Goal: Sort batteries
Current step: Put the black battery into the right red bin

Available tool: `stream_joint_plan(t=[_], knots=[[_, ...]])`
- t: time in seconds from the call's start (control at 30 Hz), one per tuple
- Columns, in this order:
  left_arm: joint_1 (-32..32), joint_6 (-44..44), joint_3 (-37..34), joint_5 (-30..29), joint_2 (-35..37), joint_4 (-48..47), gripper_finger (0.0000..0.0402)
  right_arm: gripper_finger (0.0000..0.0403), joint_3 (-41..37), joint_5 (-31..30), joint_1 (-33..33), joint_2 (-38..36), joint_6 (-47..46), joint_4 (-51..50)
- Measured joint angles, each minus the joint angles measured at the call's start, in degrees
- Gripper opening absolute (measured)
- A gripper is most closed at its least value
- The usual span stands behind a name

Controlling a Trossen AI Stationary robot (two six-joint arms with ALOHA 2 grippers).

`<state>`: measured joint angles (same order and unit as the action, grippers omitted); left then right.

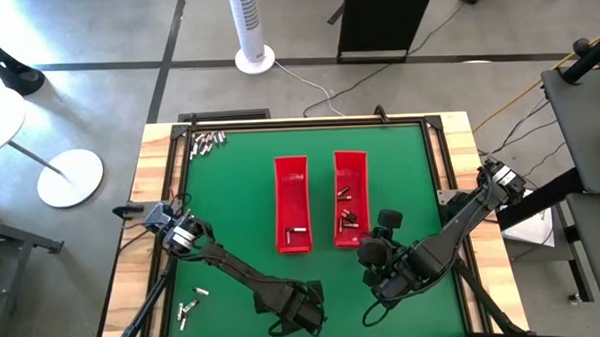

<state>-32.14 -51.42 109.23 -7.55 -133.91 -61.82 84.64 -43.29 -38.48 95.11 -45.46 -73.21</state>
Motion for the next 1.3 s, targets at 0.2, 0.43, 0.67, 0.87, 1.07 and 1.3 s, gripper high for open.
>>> stream_joint_plan(t=[0.2, 0.43, 0.67, 0.87, 1.07, 1.3], knots=[[0.0, 0.3, 0.0, -0.6, 0.0, 1.0, 0.0104, 0.0097, 0.0, 0.0, 0.0, 0.0, 0.0, 0.0], [0.0, 4.4, 1.0, -2.4, 0.0, 1.5, 0.0140, 0.0084, 0.0, -0.1, 0.0, 0.0, 0.0, 0.0], [0.0, 6.0, 1.3, -3.4, 0.0, 3.1, 0.0142, 0.0077, 0.0, -0.2, 0.0, 0.0, 0.0, 0.2], [0.2, 8.0, 1.3, -5.0, 0.0, 5.3, 0.0142, 0.0087, 0.0, -0.2, 0.0, 0.0, -0.1, 0.2], [0.2, 10.0, 1.6, -7.7, 0.0, 6.1, 0.0142, 0.0100, 0.0, -0.2, 0.0, 0.0, -0.6, 0.2], [0.2, 20.5, 4.7, -8.5, 0.1, -0.7, 0.0142, 0.0109, -0.9, -0.3, 0.2, 0.0, -1.6, 2.0]])
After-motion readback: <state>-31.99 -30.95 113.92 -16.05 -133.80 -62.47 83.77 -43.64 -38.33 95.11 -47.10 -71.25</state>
